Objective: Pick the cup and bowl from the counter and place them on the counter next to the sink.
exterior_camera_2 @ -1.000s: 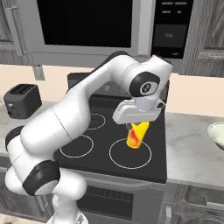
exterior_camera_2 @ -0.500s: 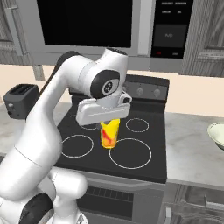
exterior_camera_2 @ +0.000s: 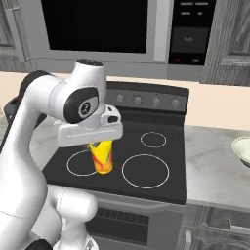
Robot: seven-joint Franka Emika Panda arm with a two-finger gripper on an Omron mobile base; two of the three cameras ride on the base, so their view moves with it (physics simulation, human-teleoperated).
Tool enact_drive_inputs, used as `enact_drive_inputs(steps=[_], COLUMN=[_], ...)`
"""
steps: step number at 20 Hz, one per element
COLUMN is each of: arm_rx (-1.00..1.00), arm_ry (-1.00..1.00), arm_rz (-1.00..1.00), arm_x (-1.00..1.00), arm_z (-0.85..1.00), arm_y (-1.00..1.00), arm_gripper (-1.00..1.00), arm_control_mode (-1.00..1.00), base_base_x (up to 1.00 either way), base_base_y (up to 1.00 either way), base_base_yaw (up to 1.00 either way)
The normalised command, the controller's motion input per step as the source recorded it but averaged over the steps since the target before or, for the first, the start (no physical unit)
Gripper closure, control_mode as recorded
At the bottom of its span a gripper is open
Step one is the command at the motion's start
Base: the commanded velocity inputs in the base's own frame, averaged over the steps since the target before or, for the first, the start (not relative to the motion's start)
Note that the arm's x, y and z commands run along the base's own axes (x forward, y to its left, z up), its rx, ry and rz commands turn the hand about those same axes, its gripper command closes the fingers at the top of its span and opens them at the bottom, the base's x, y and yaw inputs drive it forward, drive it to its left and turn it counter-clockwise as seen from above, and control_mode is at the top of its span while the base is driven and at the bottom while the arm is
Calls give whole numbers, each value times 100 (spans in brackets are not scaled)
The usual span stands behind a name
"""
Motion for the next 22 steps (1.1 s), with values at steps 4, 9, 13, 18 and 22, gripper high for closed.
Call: enact_drive_inputs(steps=[4, 9, 13, 18, 22], arm_rx=[0, 0, 0, 0, 1], arm_ry=[-2, -8, -10, -11, -6], arm_rz=[-34, -30, -26, -19, -5], arm_x=[-4, -2, -11, -37, -54], arm_z=[17, 38, 30, 20, 4], arm_y=[25, 49, 55, 54, 17], arm_gripper=[100, 100, 100, 100, 100], arm_control_mode=[-100, -100, -100, -100, -100], base_base_x=[0, 0, 0, 0, 0], base_base_y=[0, 0, 0, 0, 0], base_base_yaw=[0, 0, 0, 0, 0])
